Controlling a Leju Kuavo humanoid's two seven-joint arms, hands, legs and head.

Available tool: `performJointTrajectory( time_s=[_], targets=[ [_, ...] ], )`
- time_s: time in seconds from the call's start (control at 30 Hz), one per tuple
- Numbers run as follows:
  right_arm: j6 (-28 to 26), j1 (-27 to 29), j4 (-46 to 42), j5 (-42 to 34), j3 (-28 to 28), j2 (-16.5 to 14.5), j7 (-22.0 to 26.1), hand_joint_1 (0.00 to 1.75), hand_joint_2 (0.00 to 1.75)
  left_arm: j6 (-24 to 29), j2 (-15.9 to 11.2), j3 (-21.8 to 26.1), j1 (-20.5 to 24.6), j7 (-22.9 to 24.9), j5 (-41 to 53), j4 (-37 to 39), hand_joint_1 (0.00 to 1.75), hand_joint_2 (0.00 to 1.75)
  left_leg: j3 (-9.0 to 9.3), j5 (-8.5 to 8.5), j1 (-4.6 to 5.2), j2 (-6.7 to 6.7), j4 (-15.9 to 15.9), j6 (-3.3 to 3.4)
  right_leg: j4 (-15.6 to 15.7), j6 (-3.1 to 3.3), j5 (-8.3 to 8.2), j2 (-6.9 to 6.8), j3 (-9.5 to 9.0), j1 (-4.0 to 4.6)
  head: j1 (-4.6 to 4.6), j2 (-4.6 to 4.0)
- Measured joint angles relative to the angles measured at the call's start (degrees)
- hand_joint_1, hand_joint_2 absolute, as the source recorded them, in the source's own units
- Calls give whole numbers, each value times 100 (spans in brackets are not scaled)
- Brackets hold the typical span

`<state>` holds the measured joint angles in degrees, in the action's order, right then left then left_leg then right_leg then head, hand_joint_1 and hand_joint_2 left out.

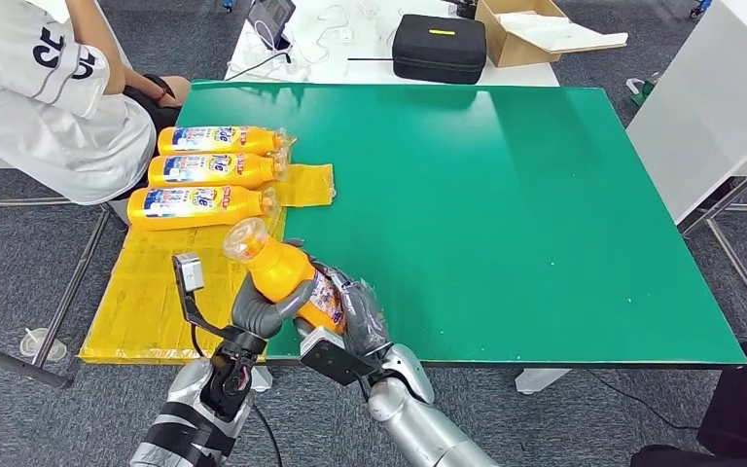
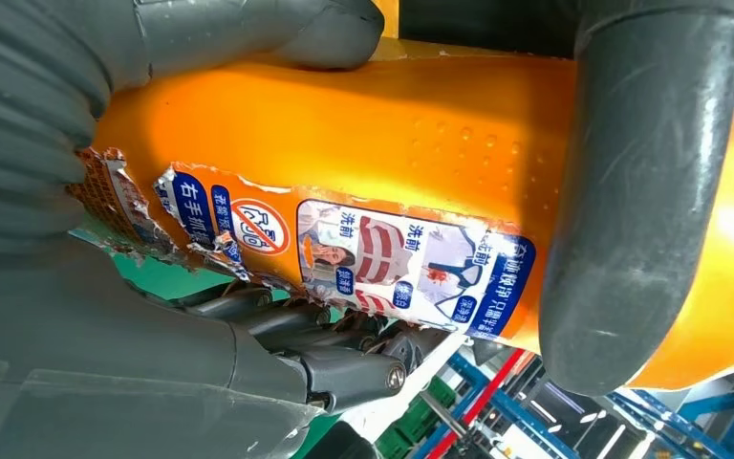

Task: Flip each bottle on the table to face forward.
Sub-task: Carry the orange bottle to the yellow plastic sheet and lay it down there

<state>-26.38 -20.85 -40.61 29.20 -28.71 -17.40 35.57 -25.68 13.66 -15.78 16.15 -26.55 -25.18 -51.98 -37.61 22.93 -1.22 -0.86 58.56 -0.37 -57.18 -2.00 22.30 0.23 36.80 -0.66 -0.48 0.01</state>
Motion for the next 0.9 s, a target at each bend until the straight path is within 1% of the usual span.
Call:
performJointTrajectory(
  time_s=[0.03,0.13,0.17,0.3,0.5,0.77,0.9],
  targets=[
    [-3,-1,0,-2,-3,-2,-5,136,175,2,0,1,0,-1,1,-4,175,175,0,0,0,0,0,0,0,0,0,0,0,0,1,0],
    [-8,-3,0,-13,-12,-5,-17,24,175,0,0,3,1,7,-5,-13,175,175,0,0,0,0,0,0,0,0,0,0,0,0,2,0],
    [-10,-2,0,-15,-15,-7,-23,0,175,0,0,4,3,11,-9,-14,175,175,0,0,0,0,0,0,0,0,0,0,0,0,1,0],
    [-61,0,0,-48,-17,-23,-67,0,0,22,2,27,9,42,-58,-34,175,175,0,0,0,0,0,0,0,0,0,0,0,0,1,0],
    [-62,0,-60,-175,-10,-22,-168,0,0,283,2,84,14,101,-75,-142,175,175,0,0,0,0,0,0,0,0,0,0,0,0,2,0],
    [114,107,-583,-386,30,17,-205,0,0,577,5,218,35,45,-27,-346,175,175,-1,-1,0,0,0,0,0,0,0,0,1,0,3,-1],
    [184,328,-1209,-655,90,98,-184,0,0,1064,-19,465,87,-175,184,-439,175,175,-2,-1,0,1,0,0,0,0,-1,0,4,0,1,0]
  ],
)
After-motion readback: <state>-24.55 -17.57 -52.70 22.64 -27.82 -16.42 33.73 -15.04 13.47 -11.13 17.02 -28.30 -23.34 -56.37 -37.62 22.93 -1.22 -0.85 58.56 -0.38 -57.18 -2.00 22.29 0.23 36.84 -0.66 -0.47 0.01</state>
